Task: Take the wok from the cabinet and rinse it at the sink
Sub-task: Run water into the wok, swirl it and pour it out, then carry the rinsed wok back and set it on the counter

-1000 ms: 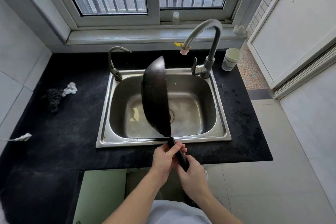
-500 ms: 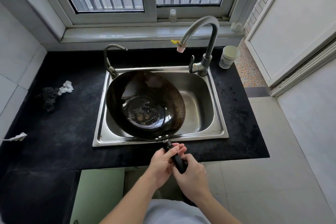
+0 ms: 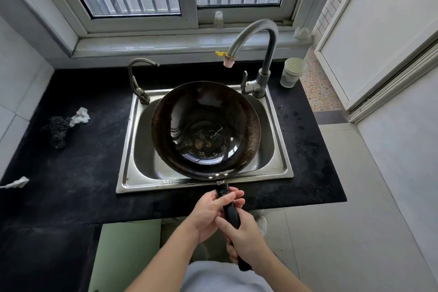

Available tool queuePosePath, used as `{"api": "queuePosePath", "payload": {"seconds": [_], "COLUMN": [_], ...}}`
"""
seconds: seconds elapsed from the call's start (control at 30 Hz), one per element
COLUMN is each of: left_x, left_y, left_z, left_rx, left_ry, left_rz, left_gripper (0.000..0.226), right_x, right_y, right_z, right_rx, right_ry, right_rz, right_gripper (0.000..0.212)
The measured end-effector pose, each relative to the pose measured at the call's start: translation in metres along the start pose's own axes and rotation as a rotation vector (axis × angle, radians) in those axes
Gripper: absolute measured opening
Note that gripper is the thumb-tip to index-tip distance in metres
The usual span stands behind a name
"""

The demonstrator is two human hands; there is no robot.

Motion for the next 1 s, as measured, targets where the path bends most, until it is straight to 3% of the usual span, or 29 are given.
{"api": "queuePosePath", "payload": {"seconds": [0.17, 0.37, 0.73, 1.0], "left_x": [-0.003, 0.005, 0.072, 0.078], "left_y": [0.003, 0.008, 0.025, 0.069], "left_z": [0.000, -0.006, -0.014, -0.058], "left_rx": [0.054, 0.062, 0.384, 0.585], "left_ry": [-0.124, -0.127, -0.254, -0.405], "left_rz": [0.008, -0.029, -0.322, -0.511], "left_gripper": [0.029, 0.021, 0.014, 0.014], "right_x": [-0.001, -0.013, -0.084, -0.078], "right_y": [-0.001, -0.001, 0.021, 0.015], "right_z": [-0.003, 0.000, -0.004, -0.050], "right_rx": [0.027, 0.033, -0.163, -0.144], "right_ry": [-0.039, 0.004, 0.291, 0.582], "right_rz": [-0.001, -0.065, -0.412, -0.415], "right_gripper": [0.017, 0.015, 0.019, 0.014]}}
Point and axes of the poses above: each hand's wrist, its own z-axis towards the middle knuckle, its own x-axis out of the palm, y = z × x, the point moved 8 cm from there along z, towards the middle knuckle, and after that the axes turned 6 degrees about -z, right-handed, at the moved point
